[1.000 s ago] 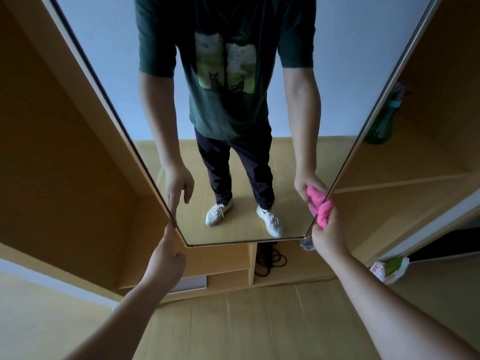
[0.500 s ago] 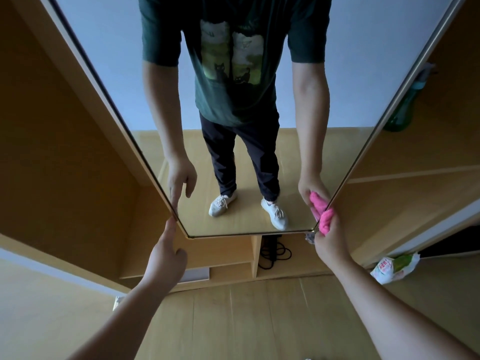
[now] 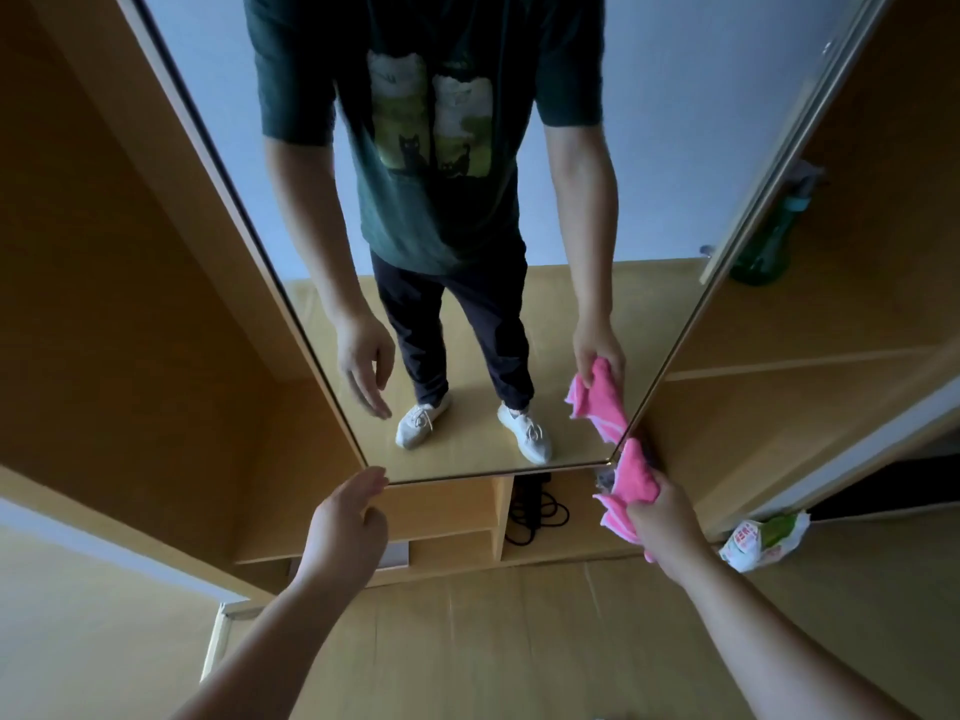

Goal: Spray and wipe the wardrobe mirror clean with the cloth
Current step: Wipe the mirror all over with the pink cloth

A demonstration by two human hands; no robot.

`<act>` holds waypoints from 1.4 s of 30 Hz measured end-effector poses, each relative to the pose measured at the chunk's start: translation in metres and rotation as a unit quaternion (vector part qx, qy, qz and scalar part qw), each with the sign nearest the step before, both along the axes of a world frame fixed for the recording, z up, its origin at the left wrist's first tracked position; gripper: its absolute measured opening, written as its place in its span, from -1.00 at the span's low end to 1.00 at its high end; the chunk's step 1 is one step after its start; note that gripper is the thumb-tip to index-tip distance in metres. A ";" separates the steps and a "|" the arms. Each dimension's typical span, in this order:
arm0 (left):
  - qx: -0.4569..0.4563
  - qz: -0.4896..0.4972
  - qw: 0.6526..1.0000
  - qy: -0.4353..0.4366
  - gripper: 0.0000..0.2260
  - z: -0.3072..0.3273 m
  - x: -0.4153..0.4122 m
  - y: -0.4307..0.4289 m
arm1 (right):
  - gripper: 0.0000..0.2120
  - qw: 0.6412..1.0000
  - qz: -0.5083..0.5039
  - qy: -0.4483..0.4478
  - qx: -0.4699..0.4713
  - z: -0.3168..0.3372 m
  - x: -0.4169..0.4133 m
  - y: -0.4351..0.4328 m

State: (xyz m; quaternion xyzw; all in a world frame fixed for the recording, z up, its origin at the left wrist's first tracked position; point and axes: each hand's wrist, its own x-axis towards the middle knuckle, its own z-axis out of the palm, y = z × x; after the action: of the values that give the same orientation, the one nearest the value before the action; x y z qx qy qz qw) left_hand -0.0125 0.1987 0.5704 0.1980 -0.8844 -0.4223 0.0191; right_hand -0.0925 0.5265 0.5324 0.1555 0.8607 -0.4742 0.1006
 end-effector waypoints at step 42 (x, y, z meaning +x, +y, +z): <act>-0.195 -0.056 0.867 0.455 -0.91 0.552 0.021 -0.019 | -0.85 0.725 0.312 0.601 -0.125 0.589 0.003 -0.155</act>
State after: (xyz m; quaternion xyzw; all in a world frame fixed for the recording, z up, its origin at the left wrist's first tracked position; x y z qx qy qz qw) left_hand 0.0088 0.1796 1.1225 -0.0736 -0.8514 -0.2852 0.4340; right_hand -0.0892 0.3716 1.1213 -0.4535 0.6737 -0.5136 -0.2769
